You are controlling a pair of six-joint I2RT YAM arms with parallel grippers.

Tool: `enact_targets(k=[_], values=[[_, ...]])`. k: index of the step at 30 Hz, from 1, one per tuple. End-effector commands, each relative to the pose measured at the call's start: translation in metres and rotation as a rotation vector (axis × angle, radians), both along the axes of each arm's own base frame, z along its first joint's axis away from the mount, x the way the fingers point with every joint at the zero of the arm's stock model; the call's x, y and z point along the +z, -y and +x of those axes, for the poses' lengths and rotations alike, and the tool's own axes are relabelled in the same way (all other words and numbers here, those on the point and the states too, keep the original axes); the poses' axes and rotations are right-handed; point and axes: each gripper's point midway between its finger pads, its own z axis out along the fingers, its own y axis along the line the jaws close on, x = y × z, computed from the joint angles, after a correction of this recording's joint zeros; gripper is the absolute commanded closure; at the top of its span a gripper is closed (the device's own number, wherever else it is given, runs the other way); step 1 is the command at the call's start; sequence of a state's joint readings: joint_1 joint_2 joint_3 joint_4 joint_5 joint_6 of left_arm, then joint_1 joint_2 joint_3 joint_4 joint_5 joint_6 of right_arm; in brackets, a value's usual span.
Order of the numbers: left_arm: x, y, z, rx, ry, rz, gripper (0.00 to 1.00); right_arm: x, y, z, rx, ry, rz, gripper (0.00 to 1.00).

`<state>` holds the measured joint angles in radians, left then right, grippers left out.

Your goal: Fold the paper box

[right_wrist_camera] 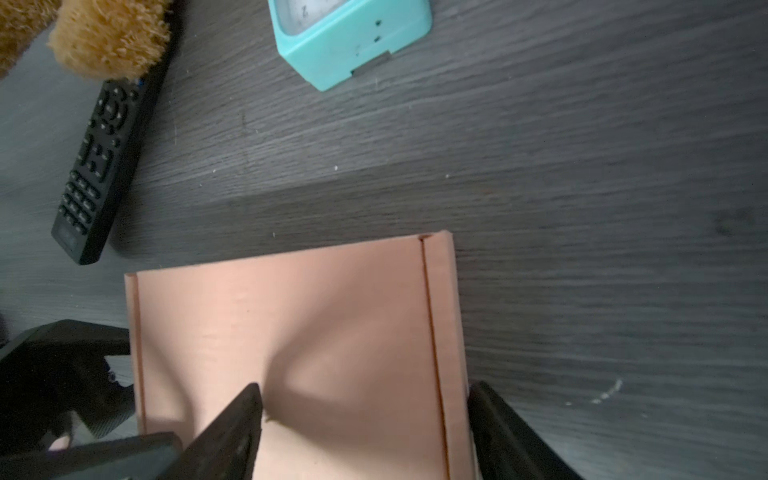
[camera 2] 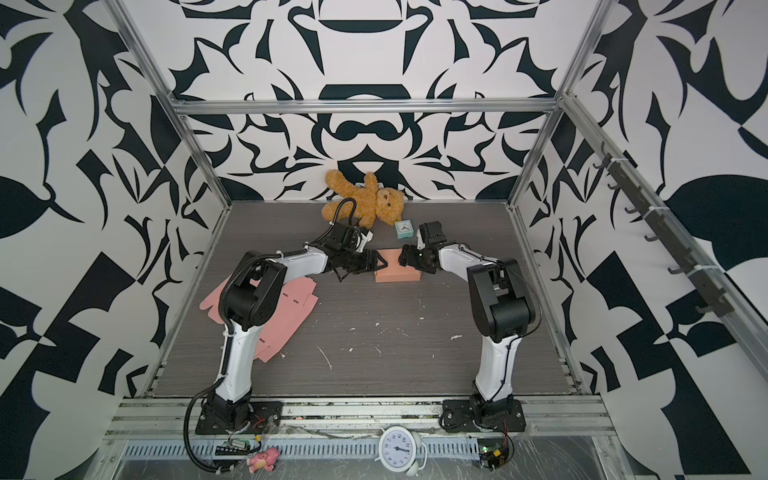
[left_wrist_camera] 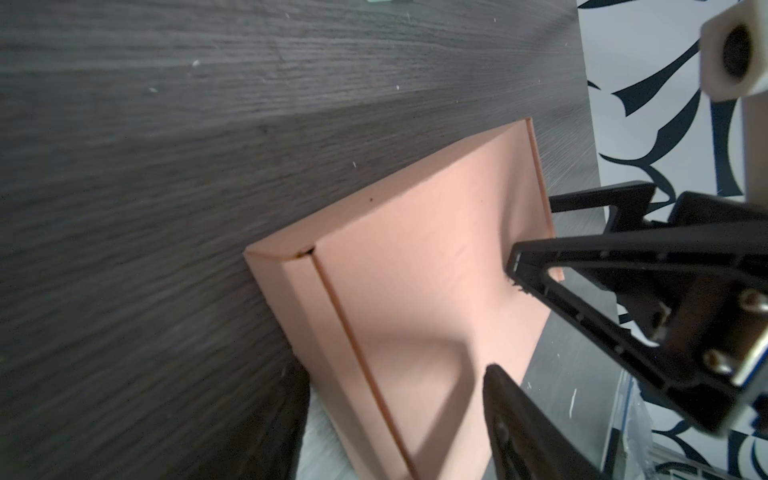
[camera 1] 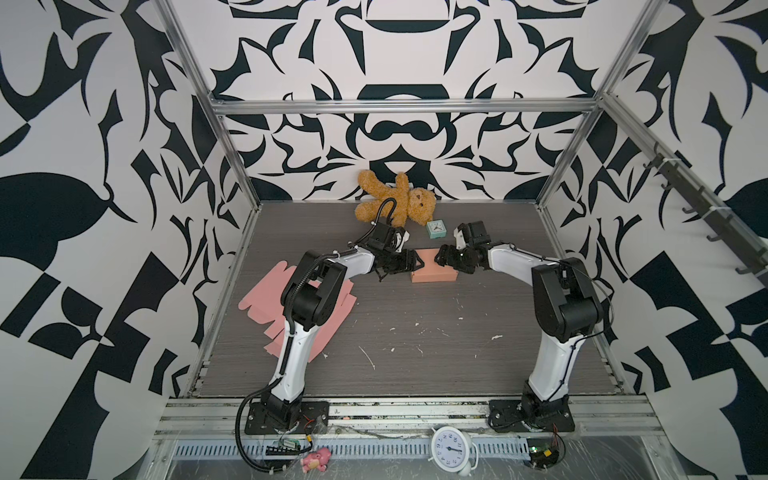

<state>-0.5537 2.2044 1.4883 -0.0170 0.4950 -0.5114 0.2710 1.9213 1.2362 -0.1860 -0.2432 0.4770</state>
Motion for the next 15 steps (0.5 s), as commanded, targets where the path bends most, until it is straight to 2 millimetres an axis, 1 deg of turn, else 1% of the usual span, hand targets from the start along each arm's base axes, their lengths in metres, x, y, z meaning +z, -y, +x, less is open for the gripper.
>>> enact_targets(k=[1,3,5,7,11,12,15], values=[[0.009,0.011,0.0,-0.026,0.014,-0.052,0.26,0.024,-0.016,0.003,0.029,0.04,0.054,0.17],[0.009,0.008,0.001,-0.013,0.019,-0.04,0.23,0.026,-0.013,0.003,0.019,0.045,0.044,0.15],[0.01,0.005,0.001,-0.005,0.018,-0.037,0.2,0.03,-0.011,0.002,0.014,0.052,0.033,0.08],[0.012,0.002,0.001,0.0,0.019,-0.038,0.17,0.035,-0.009,0.002,0.01,0.061,0.023,0.04],[0.018,-0.003,-0.002,0.005,0.029,-0.037,0.16,0.046,-0.003,-0.001,0.004,0.081,0.001,0.03],[0.021,-0.005,-0.002,0.006,0.033,-0.035,0.12,0.047,-0.002,-0.002,0.003,0.083,-0.004,0.02],[0.024,-0.01,-0.005,0.01,0.039,-0.018,0.1,0.052,0.002,-0.006,0.0,0.089,-0.022,0.01]])
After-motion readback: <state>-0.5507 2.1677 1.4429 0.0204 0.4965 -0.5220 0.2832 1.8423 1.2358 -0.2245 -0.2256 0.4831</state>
